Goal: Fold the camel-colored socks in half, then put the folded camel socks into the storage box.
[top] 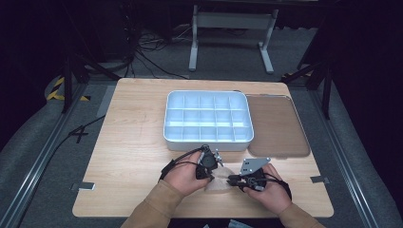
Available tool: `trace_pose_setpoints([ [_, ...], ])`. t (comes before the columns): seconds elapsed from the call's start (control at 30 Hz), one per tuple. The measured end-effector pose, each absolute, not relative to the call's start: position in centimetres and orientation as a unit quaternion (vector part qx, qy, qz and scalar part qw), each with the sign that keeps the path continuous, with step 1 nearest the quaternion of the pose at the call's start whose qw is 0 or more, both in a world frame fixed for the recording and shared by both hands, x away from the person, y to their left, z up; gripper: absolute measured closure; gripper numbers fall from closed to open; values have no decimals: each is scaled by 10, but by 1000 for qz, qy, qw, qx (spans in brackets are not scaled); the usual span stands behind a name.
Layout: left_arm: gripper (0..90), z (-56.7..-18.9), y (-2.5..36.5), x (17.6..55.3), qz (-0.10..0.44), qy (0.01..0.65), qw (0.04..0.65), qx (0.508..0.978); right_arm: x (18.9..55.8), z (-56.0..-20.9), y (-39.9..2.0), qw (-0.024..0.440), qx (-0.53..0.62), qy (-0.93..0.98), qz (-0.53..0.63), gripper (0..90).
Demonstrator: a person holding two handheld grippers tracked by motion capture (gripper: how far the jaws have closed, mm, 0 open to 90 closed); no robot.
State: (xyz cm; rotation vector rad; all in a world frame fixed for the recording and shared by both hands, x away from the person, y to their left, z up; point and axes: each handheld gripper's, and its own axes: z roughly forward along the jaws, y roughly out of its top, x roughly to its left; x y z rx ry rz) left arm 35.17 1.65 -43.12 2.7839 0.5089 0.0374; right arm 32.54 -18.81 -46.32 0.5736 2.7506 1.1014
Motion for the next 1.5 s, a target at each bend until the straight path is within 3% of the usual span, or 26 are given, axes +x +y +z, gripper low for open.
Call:
trace_pose_setpoints([
  [0.1, 657, -436, 15, 354, 11, 176, 128, 976, 326, -463, -188, 62, 190, 910, 364, 791],
  [0.4, 600, -435, 18, 353, -1, 198, 140, 970, 326, -462, -190, 78, 192, 909, 360, 754],
  [0.67, 567, -422, 29, 352, -22, 222, 187, 957, 328, -452, -195, 80, 197, 902, 376, 760],
  [0.97, 578, -407, 56, 355, -33, 293, 227, 928, 327, -445, -196, 82, 210, 890, 396, 759],
  [1.33, 590, -410, 73, 354, -25, 329, 219, 918, 328, -444, -186, 73, 201, 891, 400, 782],
  [1.5, 660, -412, 79, 354, -41, 343, 208, 915, 330, -446, -179, 45, 199, 884, 421, 813],
])
